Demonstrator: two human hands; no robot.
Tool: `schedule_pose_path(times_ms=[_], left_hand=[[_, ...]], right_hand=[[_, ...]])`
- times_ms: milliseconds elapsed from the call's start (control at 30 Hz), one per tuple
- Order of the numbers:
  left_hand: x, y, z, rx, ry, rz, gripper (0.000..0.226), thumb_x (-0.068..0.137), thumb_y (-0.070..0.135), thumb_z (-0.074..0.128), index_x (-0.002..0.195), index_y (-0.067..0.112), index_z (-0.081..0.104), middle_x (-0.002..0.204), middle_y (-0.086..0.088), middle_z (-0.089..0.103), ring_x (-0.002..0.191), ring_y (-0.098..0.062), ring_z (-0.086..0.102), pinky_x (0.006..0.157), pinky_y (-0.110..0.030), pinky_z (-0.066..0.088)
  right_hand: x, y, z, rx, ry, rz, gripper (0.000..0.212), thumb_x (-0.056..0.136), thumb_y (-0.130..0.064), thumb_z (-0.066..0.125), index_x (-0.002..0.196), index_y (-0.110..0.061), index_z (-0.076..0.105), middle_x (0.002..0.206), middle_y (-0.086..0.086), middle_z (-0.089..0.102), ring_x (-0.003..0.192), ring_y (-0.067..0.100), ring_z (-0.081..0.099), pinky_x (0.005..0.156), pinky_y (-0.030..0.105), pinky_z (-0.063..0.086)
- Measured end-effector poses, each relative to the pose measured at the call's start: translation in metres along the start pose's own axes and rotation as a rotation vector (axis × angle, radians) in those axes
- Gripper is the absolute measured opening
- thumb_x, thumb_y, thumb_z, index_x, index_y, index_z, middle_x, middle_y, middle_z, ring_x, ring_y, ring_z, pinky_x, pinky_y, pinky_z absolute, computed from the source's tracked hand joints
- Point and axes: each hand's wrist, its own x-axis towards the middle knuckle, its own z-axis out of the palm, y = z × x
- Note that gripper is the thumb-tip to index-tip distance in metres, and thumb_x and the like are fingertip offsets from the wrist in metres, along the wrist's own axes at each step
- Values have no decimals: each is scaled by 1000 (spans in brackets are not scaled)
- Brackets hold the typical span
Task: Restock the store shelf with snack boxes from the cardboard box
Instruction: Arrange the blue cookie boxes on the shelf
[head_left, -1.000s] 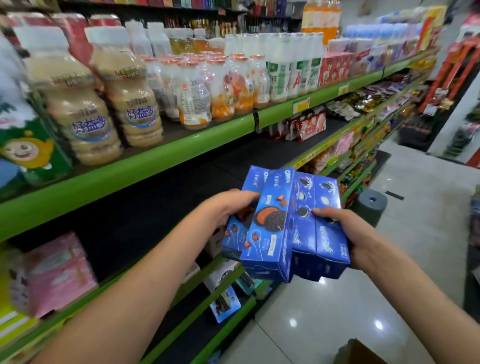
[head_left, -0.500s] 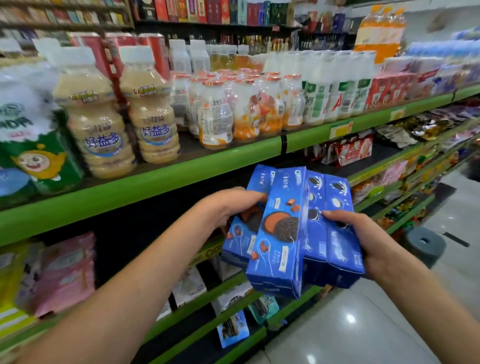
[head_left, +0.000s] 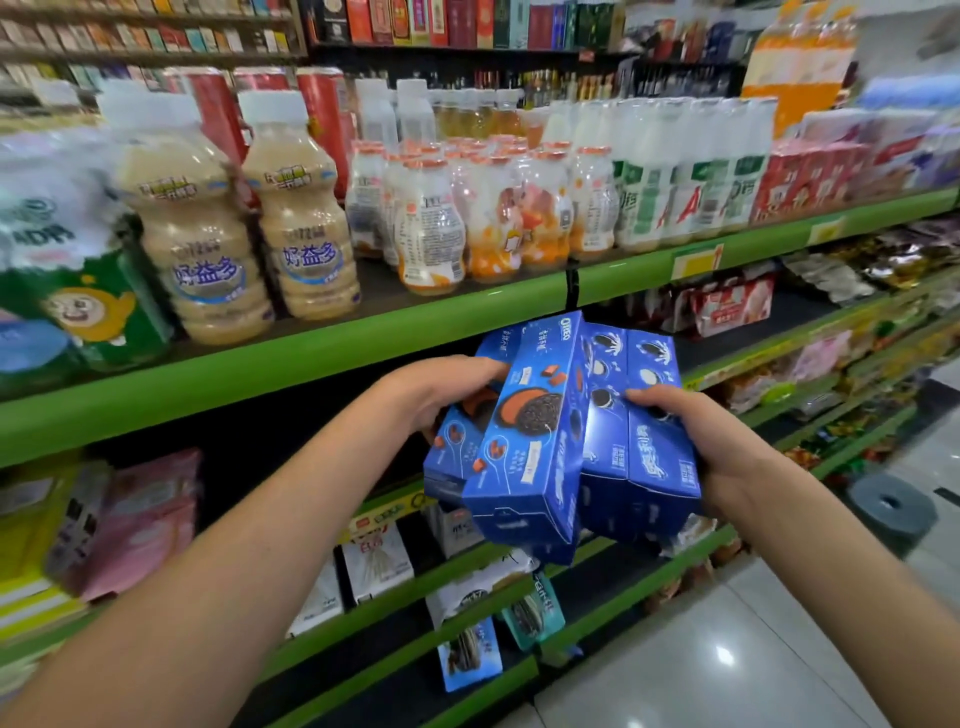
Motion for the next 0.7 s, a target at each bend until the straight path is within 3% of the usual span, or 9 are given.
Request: schedule_pose_path(times_ms=[67, 133, 267, 367, 533, 700], left_hand=[[-1, -1, -2, 18, 4, -18, 43, 72, 48, 59, 91, 10, 65, 103, -19, 74, 99, -39, 69, 99, -58, 48], [1, -1, -3, 19, -14, -7, 37, 78, 45, 57, 88, 10, 64, 95, -14, 75, 88, -34, 72, 91, -50, 53], [2, 0, -5, 33, 32, -41, 35, 76, 46, 55, 88, 14, 62, 114, -20, 66, 110, -44, 61, 100, -56, 42], [3, 2, -8, -19, 47, -43, 36, 83, 48, 53, 96, 15, 62, 123, -20, 64, 113, -43, 61, 105, -57, 39], [7, 0, -12, -138, 121, -21, 40, 72, 54, 55, 76, 16, 68, 98, -11, 70, 80, -33, 65, 104, -57, 40], [10, -1, -8, -137, 115, 2, 55, 84, 72, 43, 94, 23, 66, 126, -16, 64, 103, -34, 58, 98, -49, 41]], right_hand=[[5, -1, 4, -8, -12, 14, 25, 82, -26, 71, 100, -11, 62, 88, 15, 77, 66, 32, 74, 51, 42, 58], [10, -2, 5, -7, -20, 18, 26, 81, -25, 72, 101, -11, 62, 88, 15, 77, 66, 32, 74, 50, 41, 57], [20, -6, 7, -27, -40, 9, 27, 81, -26, 71, 103, -12, 63, 91, 14, 77, 71, 32, 75, 53, 43, 58], [26, -11, 10, -37, -43, 16, 24, 83, -27, 69, 102, -14, 63, 91, 13, 77, 70, 32, 75, 52, 43, 57], [34, -14, 12, -53, -54, 13, 22, 83, -27, 69, 100, -14, 64, 90, 12, 77, 69, 31, 75, 52, 43, 58], [41, -13, 7, -42, -61, 56, 25, 80, -29, 71, 98, -13, 63, 89, 11, 77, 68, 32, 74, 54, 45, 58]])
